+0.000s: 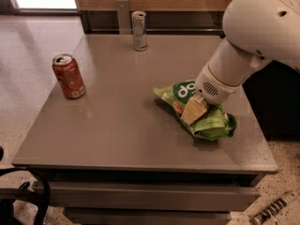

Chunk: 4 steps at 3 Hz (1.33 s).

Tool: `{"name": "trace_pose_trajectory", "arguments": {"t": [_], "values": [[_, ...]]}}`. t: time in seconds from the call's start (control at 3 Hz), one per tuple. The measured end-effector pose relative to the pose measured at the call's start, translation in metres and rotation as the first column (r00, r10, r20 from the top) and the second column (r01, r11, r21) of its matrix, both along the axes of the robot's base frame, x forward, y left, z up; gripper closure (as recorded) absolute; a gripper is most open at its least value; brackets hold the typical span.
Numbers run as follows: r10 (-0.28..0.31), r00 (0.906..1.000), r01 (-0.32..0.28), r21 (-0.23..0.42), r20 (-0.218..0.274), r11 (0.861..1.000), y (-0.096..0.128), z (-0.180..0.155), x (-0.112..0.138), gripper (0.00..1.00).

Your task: Move green rice chip bag near redbull can

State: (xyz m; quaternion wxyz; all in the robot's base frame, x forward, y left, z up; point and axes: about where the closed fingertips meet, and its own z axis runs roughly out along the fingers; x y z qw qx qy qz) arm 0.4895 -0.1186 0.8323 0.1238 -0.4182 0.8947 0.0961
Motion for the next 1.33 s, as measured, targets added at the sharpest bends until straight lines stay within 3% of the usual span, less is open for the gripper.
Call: {"name": "trace_pose_trajectory", "arguments": {"t": [0.33,0.67,1.0,1.33], "values": [[-0.025,0.9977,0.024,0.017,0.063,1.0,-0.017,0.02,0.023,1.0],[-0.06,0.9881,0.054,0.047,0.142,0.997,-0.035,0.04,0.053,1.0],[-0.098,0.9717,0.082,0.082,0.215,0.993,-0.056,0.061,0.093,1.0],[-0.134,0.9487,0.106,0.111,0.286,0.988,-0.072,0.082,0.136,1.0]]}}
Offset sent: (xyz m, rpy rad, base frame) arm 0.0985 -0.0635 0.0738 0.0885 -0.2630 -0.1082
